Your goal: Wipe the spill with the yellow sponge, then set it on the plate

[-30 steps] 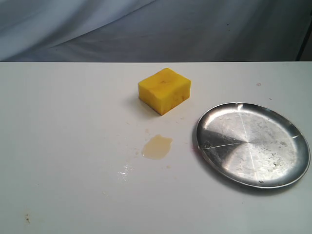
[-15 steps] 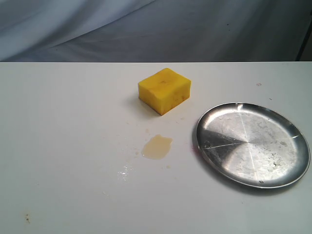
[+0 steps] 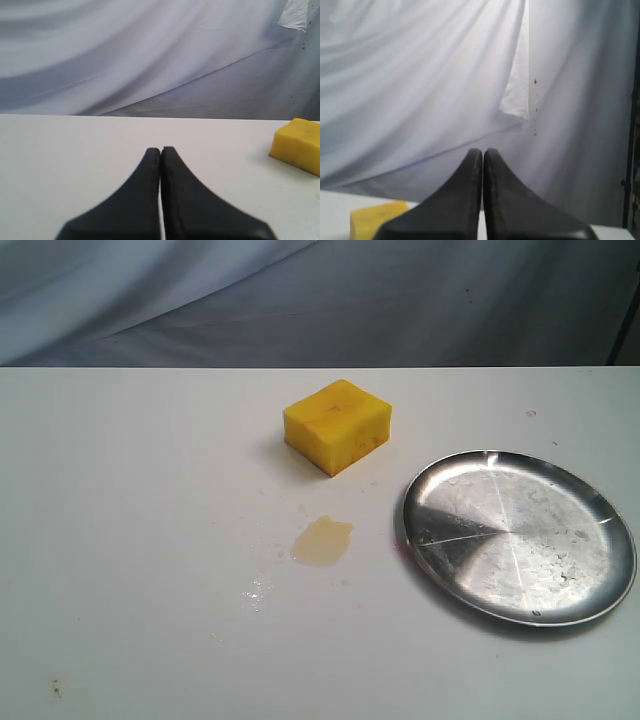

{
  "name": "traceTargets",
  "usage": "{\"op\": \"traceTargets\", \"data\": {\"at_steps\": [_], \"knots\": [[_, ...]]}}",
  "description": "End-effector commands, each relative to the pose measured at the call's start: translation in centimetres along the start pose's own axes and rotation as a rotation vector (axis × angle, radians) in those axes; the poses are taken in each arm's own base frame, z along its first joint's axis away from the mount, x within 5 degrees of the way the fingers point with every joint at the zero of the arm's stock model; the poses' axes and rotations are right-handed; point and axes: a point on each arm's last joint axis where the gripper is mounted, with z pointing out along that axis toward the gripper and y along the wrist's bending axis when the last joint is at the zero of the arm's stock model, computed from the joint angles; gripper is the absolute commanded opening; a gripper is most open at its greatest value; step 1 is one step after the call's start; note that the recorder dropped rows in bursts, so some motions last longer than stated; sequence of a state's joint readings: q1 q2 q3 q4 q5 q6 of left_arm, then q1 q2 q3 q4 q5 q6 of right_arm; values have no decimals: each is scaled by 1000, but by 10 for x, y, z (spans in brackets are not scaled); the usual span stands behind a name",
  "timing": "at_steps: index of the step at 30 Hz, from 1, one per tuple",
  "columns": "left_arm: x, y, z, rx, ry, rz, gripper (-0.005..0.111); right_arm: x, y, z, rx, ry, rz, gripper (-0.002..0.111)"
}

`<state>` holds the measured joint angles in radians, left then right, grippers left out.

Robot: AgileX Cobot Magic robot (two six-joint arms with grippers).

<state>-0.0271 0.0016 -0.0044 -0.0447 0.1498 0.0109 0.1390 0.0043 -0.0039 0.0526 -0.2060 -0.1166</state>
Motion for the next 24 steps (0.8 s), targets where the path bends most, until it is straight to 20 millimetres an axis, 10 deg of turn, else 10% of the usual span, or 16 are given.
{"op": "traceTargets", "data": {"at_steps": [1, 13, 24], "knots": [[1, 0, 0, 1, -1, 0, 1, -10, -1, -1, 16, -125, 17, 0], [1, 0, 0, 1, -1, -2, 1, -15, -2, -2, 17, -168, 58, 0], [1, 0, 0, 1, -1, 0, 1, -72, -5, -2, 14, -251, 54, 0]]}}
